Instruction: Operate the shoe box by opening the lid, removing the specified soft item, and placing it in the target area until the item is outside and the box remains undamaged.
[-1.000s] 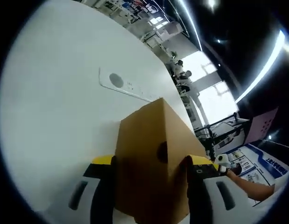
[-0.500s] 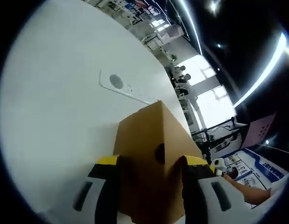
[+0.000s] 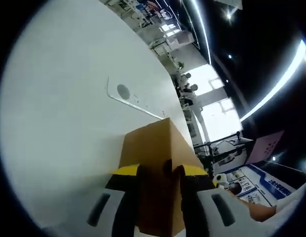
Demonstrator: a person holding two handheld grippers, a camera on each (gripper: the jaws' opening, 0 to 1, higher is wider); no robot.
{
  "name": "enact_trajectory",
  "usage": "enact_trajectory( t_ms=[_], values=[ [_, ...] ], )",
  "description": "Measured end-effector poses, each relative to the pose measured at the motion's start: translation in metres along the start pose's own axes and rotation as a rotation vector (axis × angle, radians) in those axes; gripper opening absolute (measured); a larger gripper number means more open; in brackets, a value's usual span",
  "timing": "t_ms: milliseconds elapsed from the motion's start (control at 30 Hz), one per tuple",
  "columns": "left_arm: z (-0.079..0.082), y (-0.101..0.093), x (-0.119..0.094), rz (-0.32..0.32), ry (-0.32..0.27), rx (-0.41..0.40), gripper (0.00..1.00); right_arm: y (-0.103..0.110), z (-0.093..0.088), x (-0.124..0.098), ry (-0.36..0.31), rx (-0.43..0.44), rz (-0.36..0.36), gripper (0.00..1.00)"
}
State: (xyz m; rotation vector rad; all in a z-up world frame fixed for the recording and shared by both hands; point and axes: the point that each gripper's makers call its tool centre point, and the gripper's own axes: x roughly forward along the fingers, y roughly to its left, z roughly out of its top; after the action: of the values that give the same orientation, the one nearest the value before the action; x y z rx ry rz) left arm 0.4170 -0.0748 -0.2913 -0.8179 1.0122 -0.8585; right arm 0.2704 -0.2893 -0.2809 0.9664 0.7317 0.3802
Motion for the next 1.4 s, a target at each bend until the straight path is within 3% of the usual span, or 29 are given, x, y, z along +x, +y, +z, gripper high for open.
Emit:
enact_trajectory(
  t_ms=[1400],
  values=[
    [-0.005,-0.001,-0.004,0.019,-0.009,-0.001,0.30,-0.003,0.009,0.004,0.033,0.024,-0.039,0.28]
  ],
)
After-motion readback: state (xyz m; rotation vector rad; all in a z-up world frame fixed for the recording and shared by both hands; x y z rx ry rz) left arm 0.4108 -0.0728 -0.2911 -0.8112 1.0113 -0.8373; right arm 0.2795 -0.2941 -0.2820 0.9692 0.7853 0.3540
